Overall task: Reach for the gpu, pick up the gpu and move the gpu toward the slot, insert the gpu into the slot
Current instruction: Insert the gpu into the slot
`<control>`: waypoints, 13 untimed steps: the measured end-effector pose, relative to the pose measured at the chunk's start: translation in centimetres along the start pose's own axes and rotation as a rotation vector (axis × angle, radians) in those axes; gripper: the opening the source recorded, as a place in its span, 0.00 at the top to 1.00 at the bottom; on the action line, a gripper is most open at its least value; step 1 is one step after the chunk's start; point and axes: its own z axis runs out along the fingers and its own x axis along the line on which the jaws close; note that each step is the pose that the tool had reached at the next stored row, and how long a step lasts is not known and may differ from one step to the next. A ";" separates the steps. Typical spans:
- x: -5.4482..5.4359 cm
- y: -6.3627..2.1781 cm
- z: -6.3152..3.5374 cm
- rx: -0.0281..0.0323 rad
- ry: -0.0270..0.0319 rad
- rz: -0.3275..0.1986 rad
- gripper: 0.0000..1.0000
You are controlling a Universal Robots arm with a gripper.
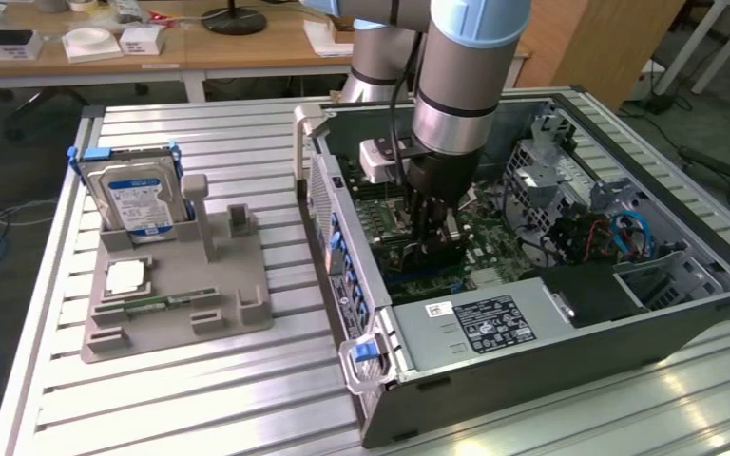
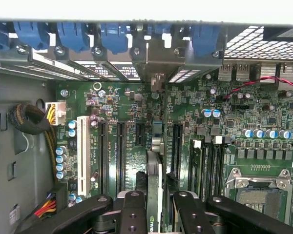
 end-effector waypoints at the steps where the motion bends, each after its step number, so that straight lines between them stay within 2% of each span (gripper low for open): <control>1: 0.0 0.00 0.00 -0.0001 0.0001 0.000 0.74; 5: 0.0 0.04 0.53 0.0000 -0.0001 0.000 0.74; 13: 0.0 0.04 0.56 0.0000 0.0000 0.000 0.74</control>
